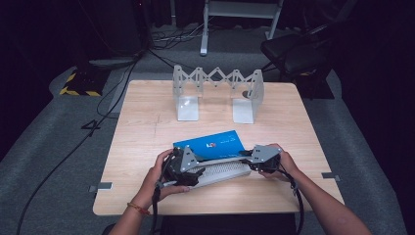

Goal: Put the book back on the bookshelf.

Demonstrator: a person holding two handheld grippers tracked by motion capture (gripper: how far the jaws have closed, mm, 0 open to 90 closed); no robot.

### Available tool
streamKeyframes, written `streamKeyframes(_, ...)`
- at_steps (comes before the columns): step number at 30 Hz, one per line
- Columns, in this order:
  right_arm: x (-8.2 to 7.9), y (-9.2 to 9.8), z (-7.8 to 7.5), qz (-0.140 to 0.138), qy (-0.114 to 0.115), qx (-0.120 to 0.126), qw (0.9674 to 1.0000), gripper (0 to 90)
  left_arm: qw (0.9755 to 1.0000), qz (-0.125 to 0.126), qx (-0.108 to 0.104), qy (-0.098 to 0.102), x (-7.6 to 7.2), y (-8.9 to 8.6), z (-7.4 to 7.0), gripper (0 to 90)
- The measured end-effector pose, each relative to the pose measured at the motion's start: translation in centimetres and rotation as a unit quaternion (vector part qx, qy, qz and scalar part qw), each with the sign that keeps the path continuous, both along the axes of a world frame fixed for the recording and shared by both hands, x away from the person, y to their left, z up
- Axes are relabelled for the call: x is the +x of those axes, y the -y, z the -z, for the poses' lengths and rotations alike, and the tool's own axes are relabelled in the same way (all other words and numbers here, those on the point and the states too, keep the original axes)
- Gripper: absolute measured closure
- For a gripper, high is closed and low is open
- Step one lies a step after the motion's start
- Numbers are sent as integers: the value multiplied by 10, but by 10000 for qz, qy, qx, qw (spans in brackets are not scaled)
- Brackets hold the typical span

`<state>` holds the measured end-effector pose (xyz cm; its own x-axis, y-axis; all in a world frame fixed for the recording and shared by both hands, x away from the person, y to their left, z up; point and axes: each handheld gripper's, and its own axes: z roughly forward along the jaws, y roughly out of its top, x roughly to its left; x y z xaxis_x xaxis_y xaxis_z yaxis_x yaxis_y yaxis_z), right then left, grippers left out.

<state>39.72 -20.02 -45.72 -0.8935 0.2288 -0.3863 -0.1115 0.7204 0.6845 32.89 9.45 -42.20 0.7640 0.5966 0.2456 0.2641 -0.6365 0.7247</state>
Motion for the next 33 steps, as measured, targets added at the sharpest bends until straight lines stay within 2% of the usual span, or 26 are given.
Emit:
streamKeyframes(1, -1, -1, 0, 14, 10, -23, 10000, 732, 10000, 22, 17, -32, 0, 3, 0, 291)
streamKeyframes(2, -2, -2, 0, 16, 16, -39, 10000, 734, 9997, 20, 231, -5, 1, 8, 0, 298)
streamKeyframes(3, -3, -3, -1, 13, 31, -61, 10000, 734, 9981, -106, 586, 150, 3, 14, 3, 298)
streamKeyframes(4, -4, -5, -1, 21, 42, -76, 10000, 736, 9971, -178, 725, 136, 6, 15, 6, 307)
streamKeyframes(5, -5, -6, -1, 28, 34, -95, 9999, 737, 9972, -174, 726, -2, 10, 15, 9, 351)
streamKeyframes(8, -6, -8, -2, 55, 16, -135, 9999, 735, 9976, -146, 675, -82, 13, 11, 14, 498)
streamKeyframes(9, -7, -9, -1, 91, 36, -164, 9998, 730, 9979, -26, 625, -171, 14, 8, 17, 536)
streamKeyframes(11, -8, -10, -2, 112, 43, -133, 9998, 717, 9968, 191, 764, -124, 14, 6, 20, 620)
streamKeyframes(12, -8, -10, -2, 112, 43, -133, 9998, 717, 9968, 191, 764, -124, 14, 6, 20, 655)
streamKeyframes(15, -6, -9, -2, 35, -3, 68, 10000, 669, 9971, 327, 663, -191, 16, -2, 23, 681)
streamKeyframes(17, -1, -3, -1, -101, -174, 374, 9991, 640, 9971, 383, 633, -165, 17, -6, 24, 697)
streamKeyframes(19, 6, 3, 2, -178, -261, 485, 9983, 643, 9971, 406, 609, -205, 19, -9, 25, 699)
streamKeyframes(22, 11, 9, 7, -293, -157, 449, 9984, 696, 9969, 428, 620, -243, 23, -12, 25, 692)
streamKeyframes(25, 7, 3, 5, -243, -32, 218, 9995, 727, 9977, 206, 576, -289, 25, -12, 23, 609)
streamKeyframes(27, 5, 1, 1, -131, -32, 256, 9996, 728, 9985, 78, 498, -219, 23, -9, 19, 552)
streamKeyframes(28, 4, 0, 0, -89, -23, 272, 9996, 728, 9985, 41, 518, -163, 21, -5, 16, 539)
streamKeyframes(31, -1, -3, -4, -39, 33, 219, 9997, 733, 9989, 99, 429, -176, 16, 9, 11, 486)
streamKeyframes(33, -5, -6, -5, -47, 60, 173, 9998, 738, 9980, 100, 604, -133, 14, 22, 10, 458)
